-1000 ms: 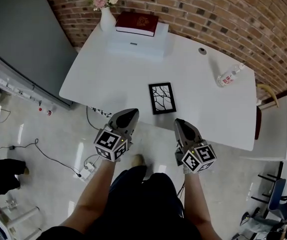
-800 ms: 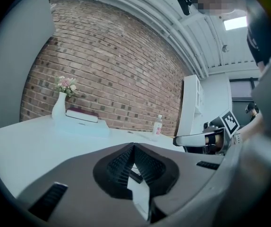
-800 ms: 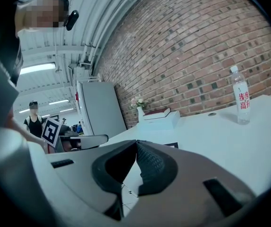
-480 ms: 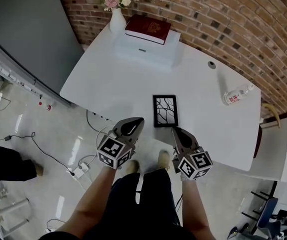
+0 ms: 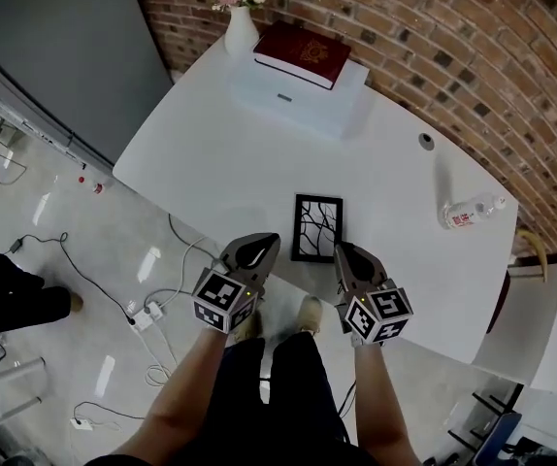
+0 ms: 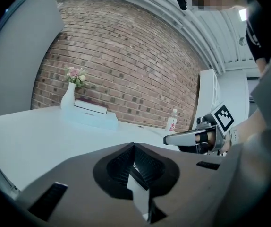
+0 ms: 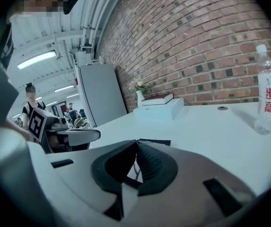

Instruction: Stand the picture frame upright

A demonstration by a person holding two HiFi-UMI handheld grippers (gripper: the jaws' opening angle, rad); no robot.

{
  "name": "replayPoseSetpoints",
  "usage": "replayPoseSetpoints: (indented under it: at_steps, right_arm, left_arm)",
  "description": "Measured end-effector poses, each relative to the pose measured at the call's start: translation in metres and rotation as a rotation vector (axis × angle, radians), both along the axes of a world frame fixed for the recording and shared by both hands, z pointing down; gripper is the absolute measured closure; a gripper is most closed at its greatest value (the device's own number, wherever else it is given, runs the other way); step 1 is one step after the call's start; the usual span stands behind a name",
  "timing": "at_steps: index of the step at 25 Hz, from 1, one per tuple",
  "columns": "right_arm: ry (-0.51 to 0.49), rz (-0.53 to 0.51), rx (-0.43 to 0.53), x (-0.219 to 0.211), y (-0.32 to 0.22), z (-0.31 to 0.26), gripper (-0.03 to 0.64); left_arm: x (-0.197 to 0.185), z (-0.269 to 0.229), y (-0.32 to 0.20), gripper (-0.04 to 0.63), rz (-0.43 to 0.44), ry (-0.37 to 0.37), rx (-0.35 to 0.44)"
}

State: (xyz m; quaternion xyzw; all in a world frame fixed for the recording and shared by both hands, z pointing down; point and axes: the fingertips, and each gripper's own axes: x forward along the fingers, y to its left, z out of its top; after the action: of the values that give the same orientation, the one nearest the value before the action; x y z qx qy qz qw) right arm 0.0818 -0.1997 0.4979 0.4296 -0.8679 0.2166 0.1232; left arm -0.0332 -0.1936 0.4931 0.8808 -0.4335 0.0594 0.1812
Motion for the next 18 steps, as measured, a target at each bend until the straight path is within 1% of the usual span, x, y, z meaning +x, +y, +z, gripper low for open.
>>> replayPoseSetpoints:
  at_steps: [8,9,12,14,16,17,18]
  right_arm:
    - [0.049,-0.014,-0.073,0.01,-0.028,0.026,0.607]
    - [0.056,-0.017,-0.086,0.011,-0.031,0.03,0.575]
    - [0.083,-0.016,-0.122,0.016,-0.039,0.041,0.571]
    - [0.104,-0.017,-0.144,0.018,-0.044,0.047,0.525]
    - [0.124,-0.017,-0.164,0.019,-0.049,0.053,0.518]
    - [0.134,-0.018,-0.174,0.019,-0.051,0.057,0.496]
    - [0.144,-0.02,-0.185,0.02,-0.053,0.06,0.494]
  left_arm:
    - [0.01,0.015,-0.016,0.594,-0.038,-0.008,-0.046]
    - [0.011,0.017,-0.016,0.594,-0.041,-0.011,-0.058]
    - [0.013,0.02,-0.02,0.594,-0.048,-0.021,-0.076]
    - [0.013,0.021,-0.023,0.594,-0.054,-0.024,-0.079]
    - [0.013,0.021,-0.027,0.594,-0.062,-0.022,-0.075]
    - [0.014,0.02,-0.028,0.594,-0.065,-0.021,-0.071]
    - [0.014,0.02,-0.03,0.594,-0.068,-0.021,-0.068]
